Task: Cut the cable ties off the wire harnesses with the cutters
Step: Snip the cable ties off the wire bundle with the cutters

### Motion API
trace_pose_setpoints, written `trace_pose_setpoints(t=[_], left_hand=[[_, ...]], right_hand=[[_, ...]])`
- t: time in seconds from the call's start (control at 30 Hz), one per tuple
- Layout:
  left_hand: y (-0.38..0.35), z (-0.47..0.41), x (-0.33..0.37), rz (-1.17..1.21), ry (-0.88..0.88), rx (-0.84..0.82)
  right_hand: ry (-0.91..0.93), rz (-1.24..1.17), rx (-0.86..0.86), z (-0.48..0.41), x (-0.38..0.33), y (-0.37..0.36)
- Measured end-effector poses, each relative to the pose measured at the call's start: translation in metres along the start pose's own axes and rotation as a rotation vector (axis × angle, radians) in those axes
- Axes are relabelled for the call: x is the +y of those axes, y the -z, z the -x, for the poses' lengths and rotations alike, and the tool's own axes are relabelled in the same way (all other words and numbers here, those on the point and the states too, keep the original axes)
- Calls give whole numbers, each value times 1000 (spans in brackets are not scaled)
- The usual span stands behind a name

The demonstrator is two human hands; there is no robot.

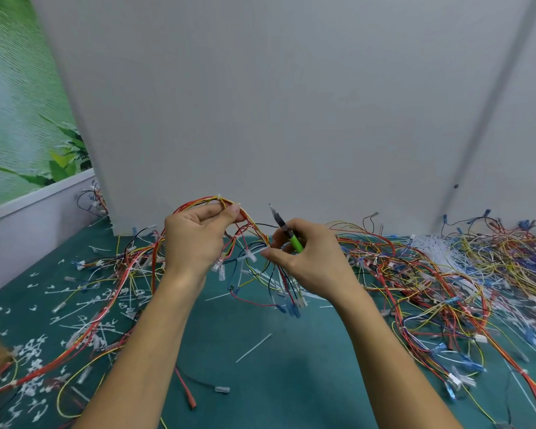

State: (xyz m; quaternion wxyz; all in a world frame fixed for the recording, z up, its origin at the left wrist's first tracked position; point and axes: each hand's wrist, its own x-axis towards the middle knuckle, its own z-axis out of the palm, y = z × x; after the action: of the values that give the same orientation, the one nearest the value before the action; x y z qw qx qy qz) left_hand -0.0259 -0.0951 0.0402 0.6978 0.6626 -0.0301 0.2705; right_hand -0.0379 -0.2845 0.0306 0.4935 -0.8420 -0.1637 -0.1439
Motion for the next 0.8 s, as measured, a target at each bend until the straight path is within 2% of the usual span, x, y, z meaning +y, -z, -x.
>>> trace_pose_setpoints(t=[0.2,0.3,0.5,0.67,0.8], left_hand=[[7,-3,5,28,139,-85],[11,-6,3,-70,136,-147],[12,-1,0,-235,135,-384],[-1,8,6,130,399,-546],[-9,10,4,229,515,-529]], right_hand=[[21,11,29,-2,5,-4],[-2,-31,75,-4,6,-3],[-182,-259,143,-7,6,5],[-385,-559,63,-8,9,4],[-375,-511,70,-8,12,1]])
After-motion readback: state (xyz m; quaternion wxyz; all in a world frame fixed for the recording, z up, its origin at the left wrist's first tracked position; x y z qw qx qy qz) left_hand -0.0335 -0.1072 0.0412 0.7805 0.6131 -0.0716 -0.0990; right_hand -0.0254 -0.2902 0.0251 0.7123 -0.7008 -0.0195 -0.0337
